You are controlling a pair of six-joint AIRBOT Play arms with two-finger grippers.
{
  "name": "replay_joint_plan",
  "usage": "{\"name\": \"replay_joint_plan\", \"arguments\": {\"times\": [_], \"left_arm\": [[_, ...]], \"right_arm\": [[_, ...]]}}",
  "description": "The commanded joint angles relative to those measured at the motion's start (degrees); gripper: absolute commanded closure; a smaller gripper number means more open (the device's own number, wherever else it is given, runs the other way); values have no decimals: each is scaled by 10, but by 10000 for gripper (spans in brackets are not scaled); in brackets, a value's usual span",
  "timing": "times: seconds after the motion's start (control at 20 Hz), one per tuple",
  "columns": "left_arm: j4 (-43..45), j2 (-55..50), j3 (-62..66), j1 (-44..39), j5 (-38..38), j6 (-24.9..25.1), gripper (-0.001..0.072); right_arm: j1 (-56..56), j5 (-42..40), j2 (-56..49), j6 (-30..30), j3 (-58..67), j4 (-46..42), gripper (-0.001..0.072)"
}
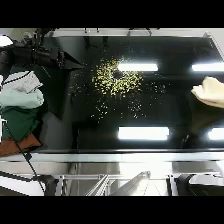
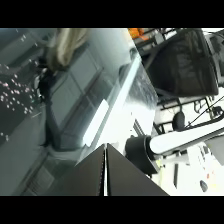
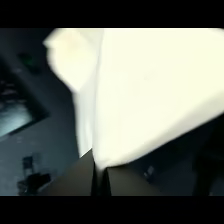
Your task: Fold the shirts.
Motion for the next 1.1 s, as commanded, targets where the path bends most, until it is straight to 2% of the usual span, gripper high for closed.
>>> {"name": "replay_joint_plan", "arguments": {"times": [0.0,0.1,0.3,0.5,0.55,0.65,0.7,0.9,0.95,1.0,1.05], "left_arm": [[0,0,0,0,-26,-1,702],[0,0,0,-1,-26,2,702],[0,0,0,-2,-33,10,702],[0,0,0,-5,-48,10,702],[0,0,0,-5,-48,10,702],[0,0,0,-6,-48,10,702],[0,0,0,-7,-49,10,702],[0,0,1,-7,-46,10,703],[0,0,1,-7,-40,10,703],[0,0,7,-4,-32,10,704],[1,0,22,1,-19,7,705]], "right_arm": [[-66,-50,105,62,-167,-131,699],[-113,-70,151,63,-261,-164,699],[-202,-129,198,46,-412,-173,699],[-252,-155,222,39,-482,-174,684],[-255,-147,221,40,-484,-175,612],[-254,-126,222,14,-478,-174,20],[-253,-114,222,8,-471,-174,13],[-251,-53,222,5,-399,-162,26],[-245,-44,222,5,-375,-125,237],[-233,-41,222,0,-355,-68,640],[-211,-52,223,-9,-344,9,695]]}}
